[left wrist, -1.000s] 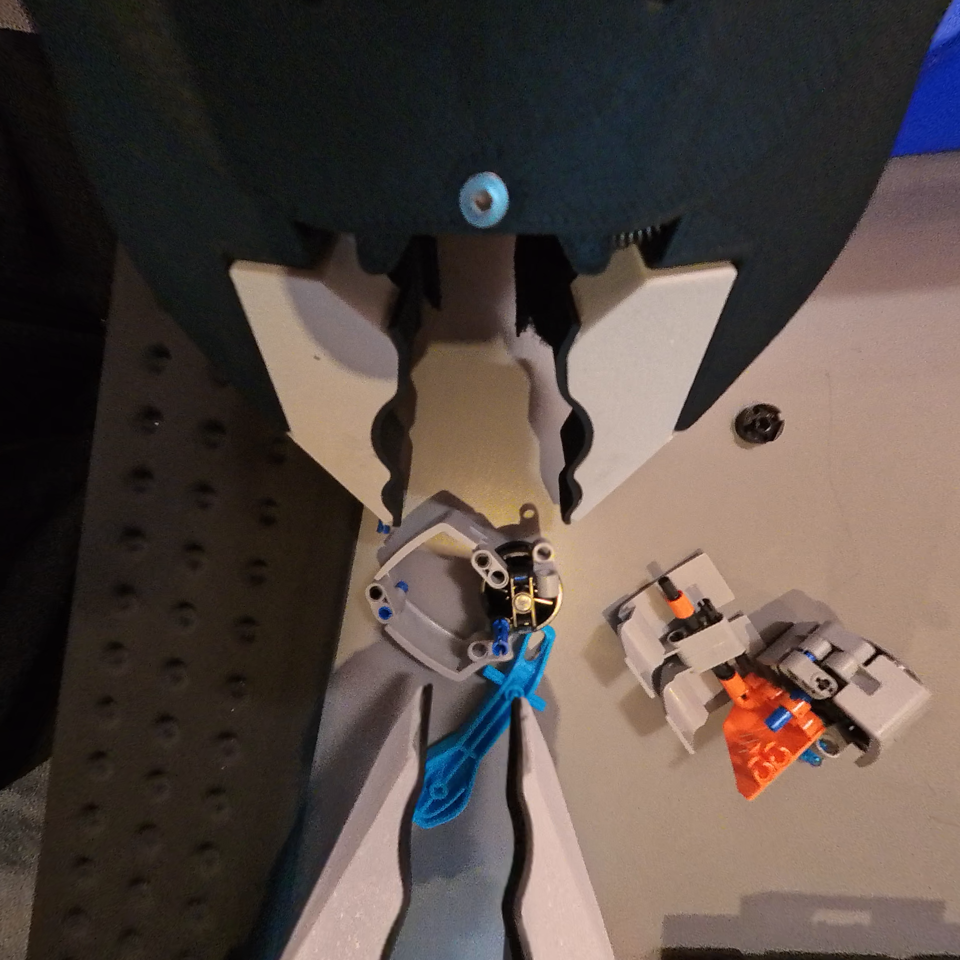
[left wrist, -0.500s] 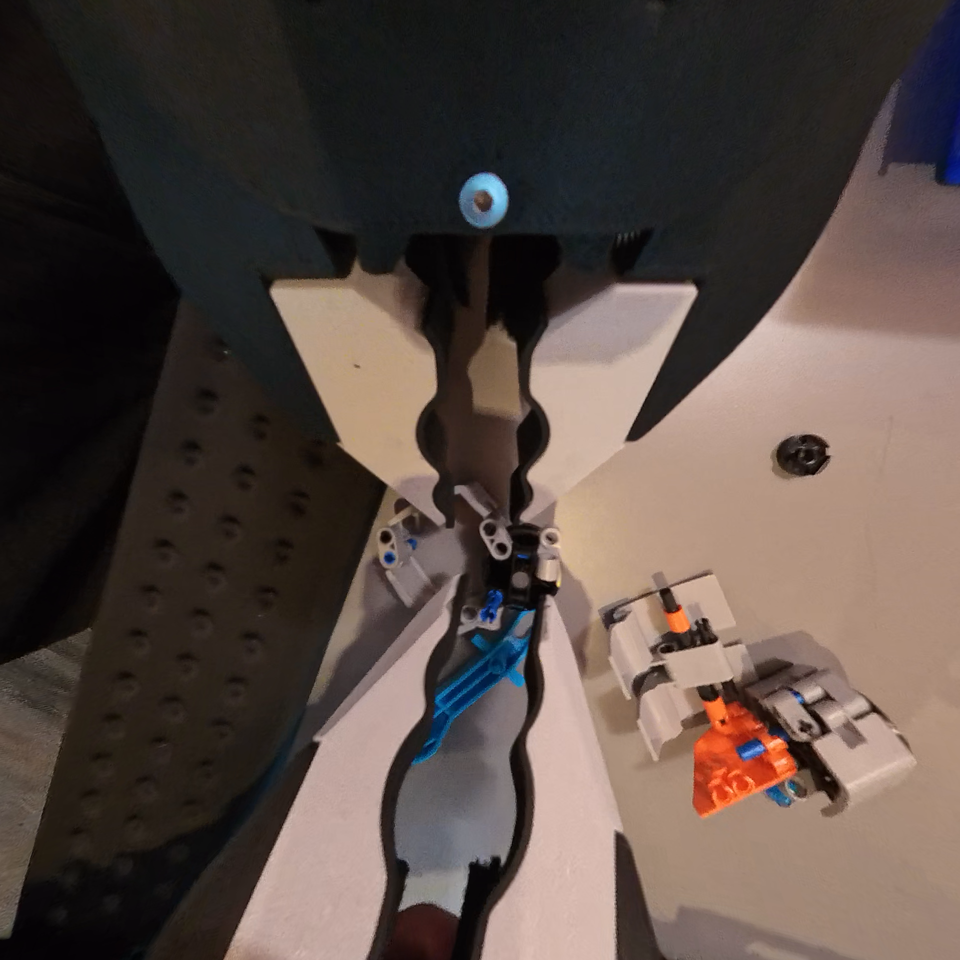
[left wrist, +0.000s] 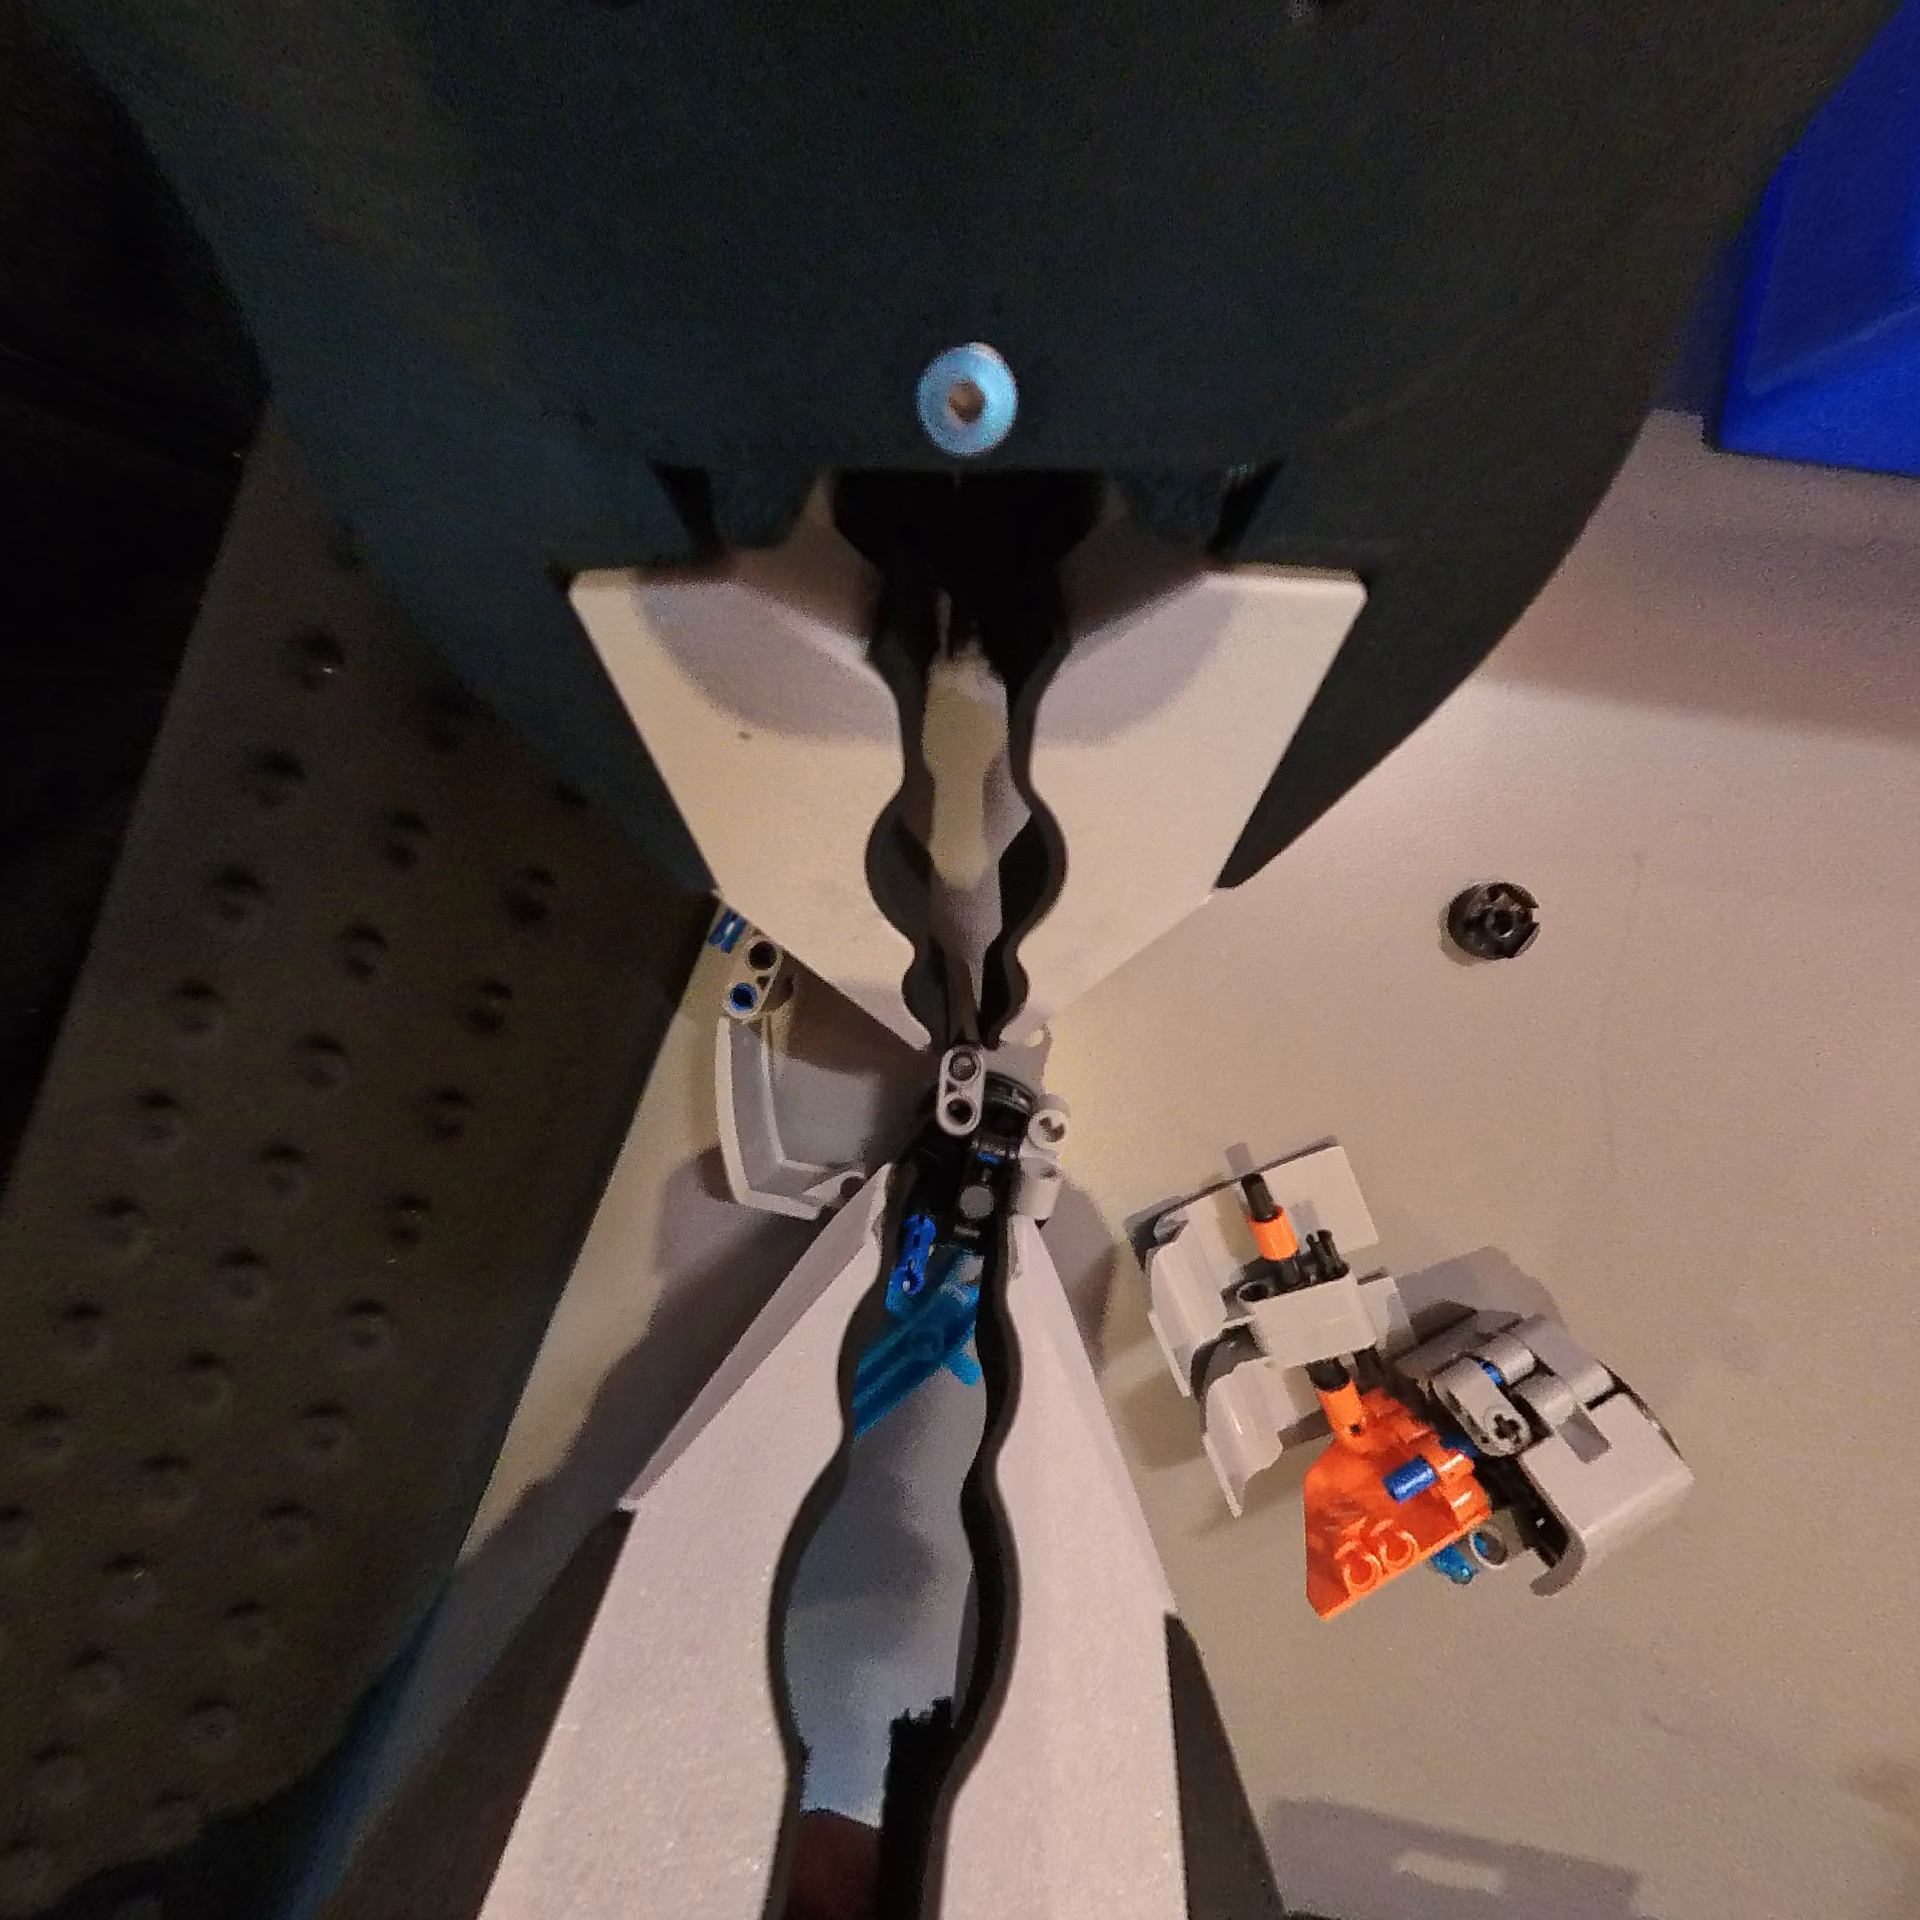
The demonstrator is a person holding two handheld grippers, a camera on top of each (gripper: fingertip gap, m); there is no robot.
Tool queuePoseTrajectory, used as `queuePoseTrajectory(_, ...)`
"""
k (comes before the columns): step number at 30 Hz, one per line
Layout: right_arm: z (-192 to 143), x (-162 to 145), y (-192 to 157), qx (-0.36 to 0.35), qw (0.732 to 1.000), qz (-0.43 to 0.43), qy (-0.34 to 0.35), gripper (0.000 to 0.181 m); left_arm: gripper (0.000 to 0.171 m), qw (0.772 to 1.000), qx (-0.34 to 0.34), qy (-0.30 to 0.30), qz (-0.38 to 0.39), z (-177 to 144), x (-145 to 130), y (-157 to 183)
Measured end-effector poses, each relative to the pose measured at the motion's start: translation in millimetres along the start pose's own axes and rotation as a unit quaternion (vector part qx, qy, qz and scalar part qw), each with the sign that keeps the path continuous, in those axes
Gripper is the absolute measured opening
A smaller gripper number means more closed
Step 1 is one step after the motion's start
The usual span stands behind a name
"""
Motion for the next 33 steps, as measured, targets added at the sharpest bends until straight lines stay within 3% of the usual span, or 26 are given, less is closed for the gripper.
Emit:
queuePoseTrajectory(13, 1.3, 0.8, -2.2, 0.002, 1.0, 0.002, 0.004, 0.013, 0.003, 0.999, 0.035, 0.007, 0.005, -4.8, -2.7, -2.8)
queuePoseTrajectory(18, 1.2, 1.3, -0.9, 0.005, 1.0, 0.021, 0.0, 0.013, 0.003, 0.997, 0.065, 0.011, 0.045, -7.5, -1.3, -0.5)
queuePoseTrajectory(33, 1.8, 3.5, -1.3, 0.003, 1.0, 0.016, -0.012, 0.013, 0.003, 0.998, 0.057, 0.035, 0.019, -9.6, -3.1, -3.1)
Point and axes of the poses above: each gripper's, where its closed fingertips meet, z out along the fingers, x out of its top, y = z × x across the jaws, the point moved 8 cm from there along -z, back along the fingers, and after that the axes turned 11 degrees about z, right-handed, at the moved point
